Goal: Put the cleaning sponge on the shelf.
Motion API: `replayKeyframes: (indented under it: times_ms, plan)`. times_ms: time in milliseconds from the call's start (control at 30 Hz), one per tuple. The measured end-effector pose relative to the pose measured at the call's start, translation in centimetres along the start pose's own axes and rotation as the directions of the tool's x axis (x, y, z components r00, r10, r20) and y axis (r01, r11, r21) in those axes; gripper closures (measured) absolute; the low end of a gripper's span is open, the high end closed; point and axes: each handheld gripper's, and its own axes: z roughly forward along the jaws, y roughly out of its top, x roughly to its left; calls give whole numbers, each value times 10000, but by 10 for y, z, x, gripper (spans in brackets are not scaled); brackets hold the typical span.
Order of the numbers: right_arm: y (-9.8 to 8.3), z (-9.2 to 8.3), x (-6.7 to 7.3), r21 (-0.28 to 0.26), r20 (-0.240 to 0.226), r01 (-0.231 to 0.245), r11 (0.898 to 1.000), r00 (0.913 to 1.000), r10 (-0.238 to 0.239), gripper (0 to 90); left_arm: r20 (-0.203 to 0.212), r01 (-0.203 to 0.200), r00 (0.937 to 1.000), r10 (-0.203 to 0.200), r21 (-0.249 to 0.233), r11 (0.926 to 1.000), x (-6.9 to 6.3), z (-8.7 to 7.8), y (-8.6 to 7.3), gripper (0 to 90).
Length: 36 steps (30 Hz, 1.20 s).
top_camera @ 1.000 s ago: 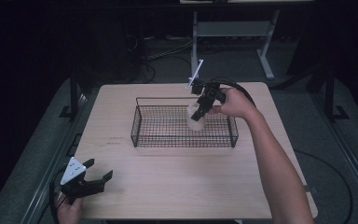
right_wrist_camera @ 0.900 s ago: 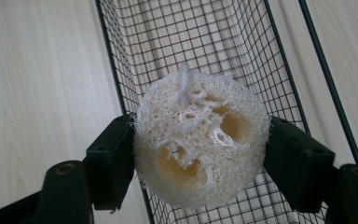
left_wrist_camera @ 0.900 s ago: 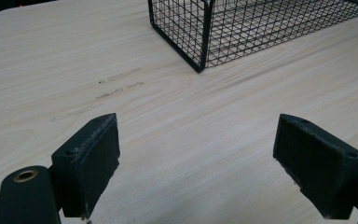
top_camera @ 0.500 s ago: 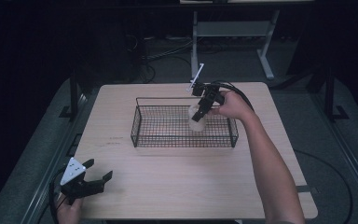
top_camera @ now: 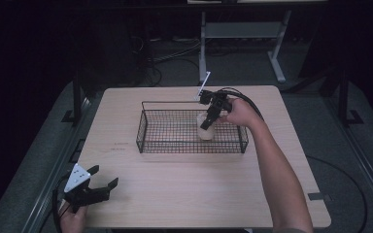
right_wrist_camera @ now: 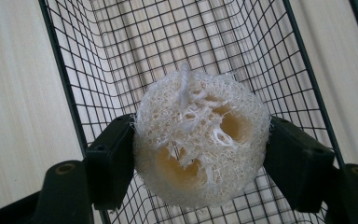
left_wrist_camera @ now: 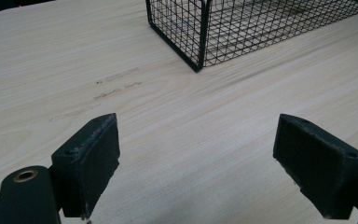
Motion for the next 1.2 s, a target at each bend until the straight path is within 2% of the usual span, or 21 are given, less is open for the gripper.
replayKeyframes:
  times_ms: [133, 300, 533, 700, 833, 1200]
  plan:
    - [1, 4, -1, 60, -35, -98, 9999, 9999, 98, 286, -39, 42, 10000, -42, -3, 10000, 1, -1, 0, 137]
    - [-2, 8, -2, -229, -206, -176, 9996, 9996, 171, 286, -80, 131, 9999, -131, -39, 9999, 2, -2, -1, 137]
    - [-8, 13, -3, -226, -229, -225, 9995, 9995, 220, 286, -132, 162, 9998, -162, -22, 9999, 3, -3, -2, 137]
    - [-11, 22, -2, -337, -312, -279, 9990, 9992, 268, 286, -135, 158, 9998, -159, -33, 9999, 3, -3, -2, 137]
    - [-12, 30, -1, -200, -239, -208, 9996, 9995, 203, 286, -118, 139, 9998, -139, -14, 9999, 2, -3, -3, 137]
    - [-13, 32, -2, -293, -294, -168, 9994, 9994, 159, 281, -128, 61, 9999, -61, 55, 10000, 1, -3, -3, 137]
